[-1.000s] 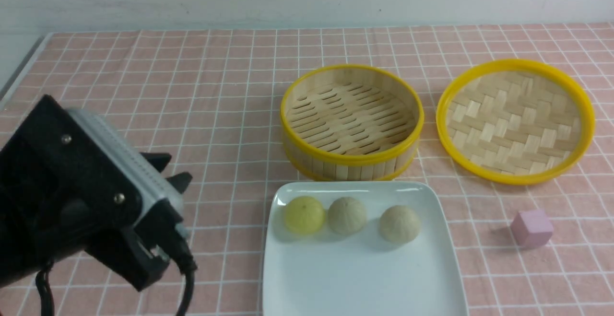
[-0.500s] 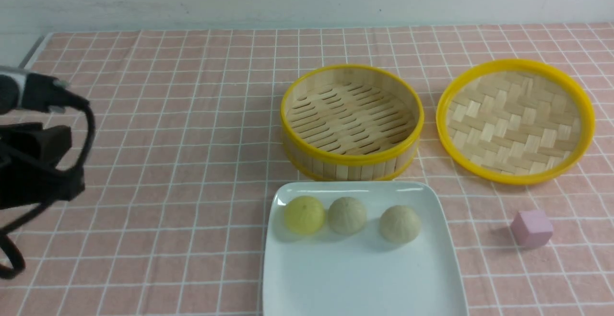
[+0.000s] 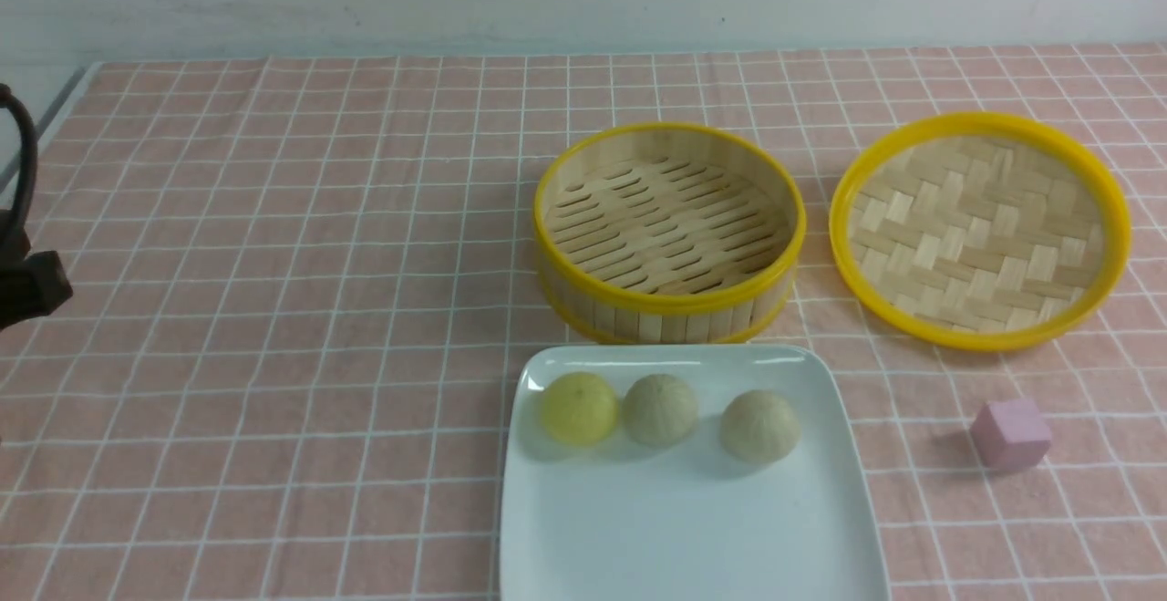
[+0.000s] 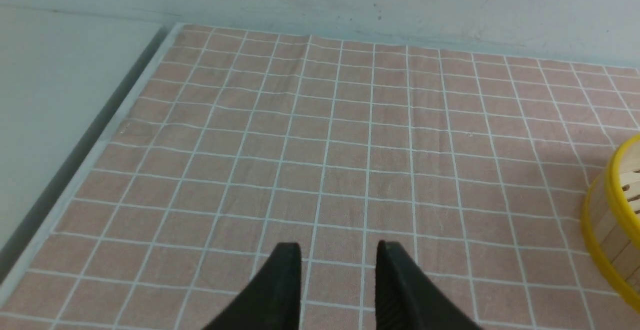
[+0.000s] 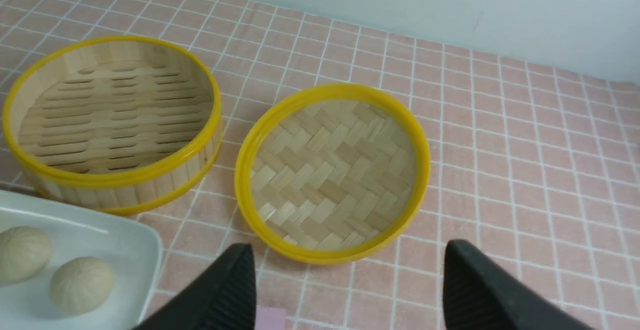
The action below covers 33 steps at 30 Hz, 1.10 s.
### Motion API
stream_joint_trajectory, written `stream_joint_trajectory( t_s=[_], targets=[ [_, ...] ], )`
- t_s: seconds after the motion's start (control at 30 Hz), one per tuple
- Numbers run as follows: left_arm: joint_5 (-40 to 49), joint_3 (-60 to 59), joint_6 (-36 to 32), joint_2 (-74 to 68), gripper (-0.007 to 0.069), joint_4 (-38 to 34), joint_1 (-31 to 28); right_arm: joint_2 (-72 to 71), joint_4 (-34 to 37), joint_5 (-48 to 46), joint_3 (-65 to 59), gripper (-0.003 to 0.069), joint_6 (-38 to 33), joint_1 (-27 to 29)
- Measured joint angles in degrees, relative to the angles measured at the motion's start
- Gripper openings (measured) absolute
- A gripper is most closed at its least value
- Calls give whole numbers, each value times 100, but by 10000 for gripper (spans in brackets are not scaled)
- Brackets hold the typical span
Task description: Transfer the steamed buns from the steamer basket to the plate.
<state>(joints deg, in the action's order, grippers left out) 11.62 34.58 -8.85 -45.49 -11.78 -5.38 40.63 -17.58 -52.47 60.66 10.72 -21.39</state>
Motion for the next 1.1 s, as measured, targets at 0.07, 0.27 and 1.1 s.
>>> stream_joint_trajectory(
  t_s=[0.07, 0.27, 1.1],
  targets=[
    [0, 26, 2, 0, 245, 34, 0, 0, -230, 115, 0, 495, 0, 0],
    [-23, 41, 20, 0, 245, 105, 0, -8, -782, 371, 116, 495, 443, 0],
    [-23, 41, 48, 0, 245, 110, 0, -2532, 636, -1019, -231, 495, -267, 0]
  ],
)
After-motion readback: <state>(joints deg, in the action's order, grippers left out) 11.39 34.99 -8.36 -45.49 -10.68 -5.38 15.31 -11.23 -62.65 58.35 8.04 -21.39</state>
